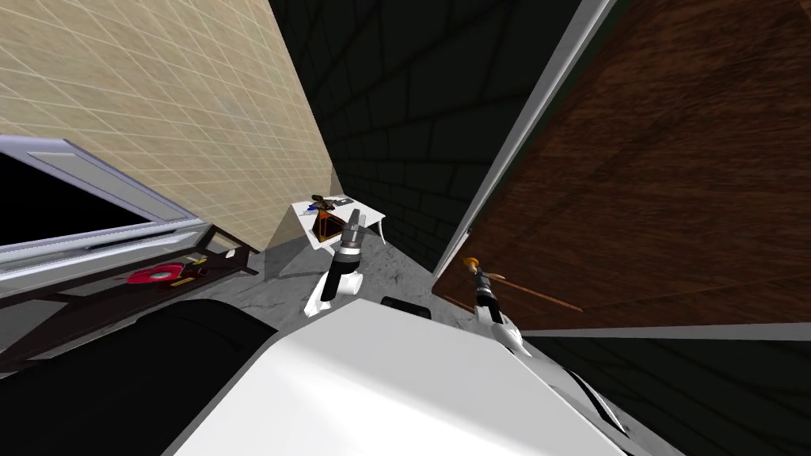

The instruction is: Pull the door open

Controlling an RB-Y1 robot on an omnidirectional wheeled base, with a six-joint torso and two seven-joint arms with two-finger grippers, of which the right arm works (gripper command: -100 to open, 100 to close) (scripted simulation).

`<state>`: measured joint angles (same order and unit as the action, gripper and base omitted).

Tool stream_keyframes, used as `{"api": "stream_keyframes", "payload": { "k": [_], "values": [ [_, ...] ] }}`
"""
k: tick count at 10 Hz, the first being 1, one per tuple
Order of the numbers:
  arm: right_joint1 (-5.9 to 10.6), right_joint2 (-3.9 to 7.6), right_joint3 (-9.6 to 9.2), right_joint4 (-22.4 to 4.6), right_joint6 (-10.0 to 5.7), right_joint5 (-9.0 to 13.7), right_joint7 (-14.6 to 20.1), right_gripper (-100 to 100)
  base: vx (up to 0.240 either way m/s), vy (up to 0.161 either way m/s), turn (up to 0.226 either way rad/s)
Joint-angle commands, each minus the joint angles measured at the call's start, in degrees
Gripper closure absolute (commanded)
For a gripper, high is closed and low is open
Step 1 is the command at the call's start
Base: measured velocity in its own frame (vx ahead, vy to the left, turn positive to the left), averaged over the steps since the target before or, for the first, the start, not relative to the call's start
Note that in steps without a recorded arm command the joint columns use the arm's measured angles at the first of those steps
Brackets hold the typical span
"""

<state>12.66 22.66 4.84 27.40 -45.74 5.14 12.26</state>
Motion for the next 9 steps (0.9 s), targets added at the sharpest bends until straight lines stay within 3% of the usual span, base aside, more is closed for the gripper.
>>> {"api": "stream_keyframes", "payload": {
  "k": [1,8,9],
  "values": [
    [-0.17,0.54,-0.91,0.08,-0.84,-0.55,1.10,100,-0.244,-0.098,0.122],
    [-1.61,2.69,-4.81,0.94,-3.63,-2.84,5.66,100,-0.213,-0.057,0.089],
    [-1.35,2.45,-4.56,0.69,-3.36,-2.68,5.32,100,-0.104,-0.022,0.018]
  ]
}}
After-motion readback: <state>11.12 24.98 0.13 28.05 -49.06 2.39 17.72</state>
